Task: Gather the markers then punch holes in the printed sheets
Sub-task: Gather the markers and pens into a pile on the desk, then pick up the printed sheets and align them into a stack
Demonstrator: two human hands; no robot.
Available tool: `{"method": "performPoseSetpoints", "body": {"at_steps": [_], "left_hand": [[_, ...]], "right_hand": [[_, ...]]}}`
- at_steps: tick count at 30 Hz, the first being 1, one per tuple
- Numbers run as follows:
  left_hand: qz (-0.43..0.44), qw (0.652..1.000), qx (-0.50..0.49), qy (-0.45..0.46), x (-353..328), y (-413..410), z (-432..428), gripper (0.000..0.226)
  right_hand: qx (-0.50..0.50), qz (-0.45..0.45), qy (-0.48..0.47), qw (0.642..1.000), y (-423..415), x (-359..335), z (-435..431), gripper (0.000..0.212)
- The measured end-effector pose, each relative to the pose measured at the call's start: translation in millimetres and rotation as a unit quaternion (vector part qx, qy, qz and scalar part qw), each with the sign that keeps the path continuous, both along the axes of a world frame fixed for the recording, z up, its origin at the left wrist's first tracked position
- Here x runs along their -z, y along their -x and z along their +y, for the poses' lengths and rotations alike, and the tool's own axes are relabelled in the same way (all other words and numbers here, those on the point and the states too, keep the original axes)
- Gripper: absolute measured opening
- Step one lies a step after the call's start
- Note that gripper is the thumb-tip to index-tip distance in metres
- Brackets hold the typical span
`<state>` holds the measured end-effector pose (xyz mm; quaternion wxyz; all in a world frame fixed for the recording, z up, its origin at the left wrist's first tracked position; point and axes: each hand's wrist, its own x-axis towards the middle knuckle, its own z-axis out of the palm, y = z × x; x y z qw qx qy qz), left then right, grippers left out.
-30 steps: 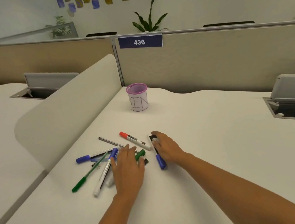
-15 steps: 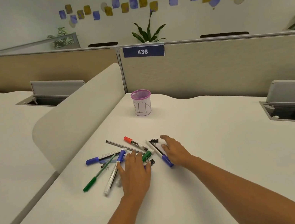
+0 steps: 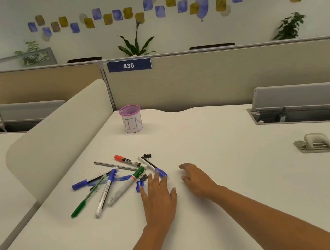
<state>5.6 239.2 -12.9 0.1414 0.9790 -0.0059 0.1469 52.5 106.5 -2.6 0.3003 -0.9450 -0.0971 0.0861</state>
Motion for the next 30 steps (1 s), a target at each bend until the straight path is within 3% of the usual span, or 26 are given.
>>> {"method": "performPoseSetpoints", "body": {"at_steps": [3, 6, 10, 14, 22, 28, 30], "left_hand": [[0.097, 0.995, 0.037, 0.003, 6.9, 10.9, -13.4, 0.049], [0.124, 0.991, 0.058, 0.006, 10.5, 18.5, -27.2, 0.05], [0.165, 0.983, 0.08, 0.01, 11.5, 22.1, -46.4, 0.051], [0.17, 0.98, 0.105, 0.006, 9.6, 28.3, -63.5, 0.052], [0.183, 0.974, 0.129, 0.016, 5.9, 51.7, -120.7, 0.054], [0.206, 0.969, 0.13, 0.036, -2.3, 69.5, -188.4, 0.058], [0.213, 0.967, 0.137, 0.035, -4.0, 77.9, -214.9, 0.058]], "right_hand": [[-0.016, -0.017, 0.068, 0.997, 20.3, 3.9, -12.2, 0.049], [-0.016, -0.043, 0.103, 0.994, 39.6, 8.8, -25.7, 0.052], [0.018, -0.063, 0.12, 0.991, 56.9, 18.0, -51.5, 0.116], [0.06, -0.058, 0.131, 0.988, 72.0, 23.5, -78.6, 0.128], [0.082, -0.031, 0.134, 0.987, 111.3, 14.5, -141.7, 0.115], [0.111, -0.017, 0.151, 0.982, 140.6, 11.8, -223.7, 0.059], [0.126, -0.018, 0.163, 0.978, 150.6, 11.1, -255.3, 0.055]]}}
